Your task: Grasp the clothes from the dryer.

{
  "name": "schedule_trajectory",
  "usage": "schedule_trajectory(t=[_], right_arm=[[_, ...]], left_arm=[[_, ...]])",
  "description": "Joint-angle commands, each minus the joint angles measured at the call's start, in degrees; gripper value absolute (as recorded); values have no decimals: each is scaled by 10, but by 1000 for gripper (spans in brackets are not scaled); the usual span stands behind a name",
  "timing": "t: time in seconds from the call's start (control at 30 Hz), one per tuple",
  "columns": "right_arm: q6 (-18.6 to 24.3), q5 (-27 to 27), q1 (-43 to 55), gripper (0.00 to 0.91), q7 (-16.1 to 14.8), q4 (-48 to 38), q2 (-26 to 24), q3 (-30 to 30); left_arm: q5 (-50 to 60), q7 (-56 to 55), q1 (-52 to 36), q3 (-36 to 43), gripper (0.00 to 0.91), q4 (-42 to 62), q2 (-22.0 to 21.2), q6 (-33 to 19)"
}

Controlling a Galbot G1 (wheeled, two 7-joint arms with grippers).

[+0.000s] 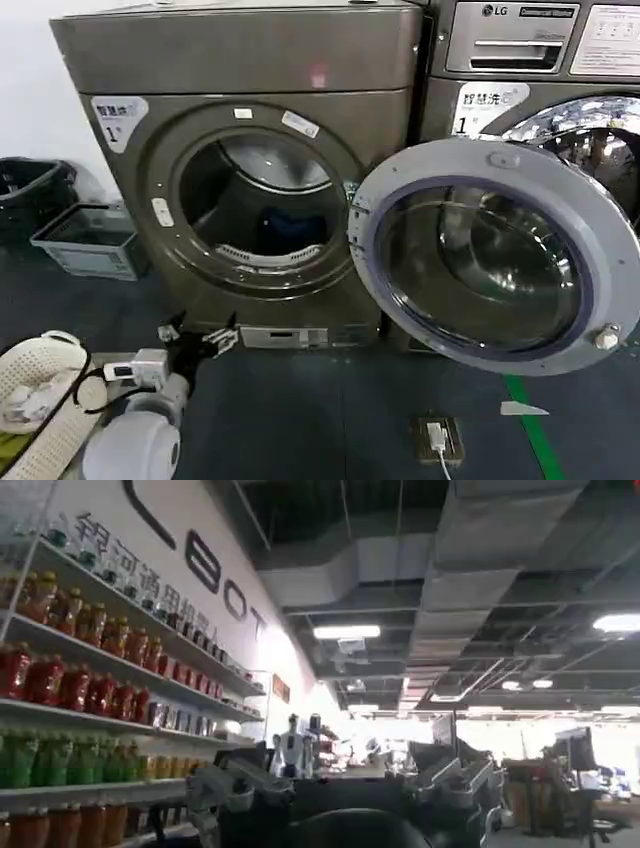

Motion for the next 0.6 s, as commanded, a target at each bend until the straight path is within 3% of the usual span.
schedule_trajectory(t=[0.03,0.6], right_arm=[[2,4,1,907,3,0,1,-1],[2,4,0,907,2,0,0,1]], left_arm=[[1,1,-1,0,907,1,0,28],[0,3,4,-2,907,3,1,28]])
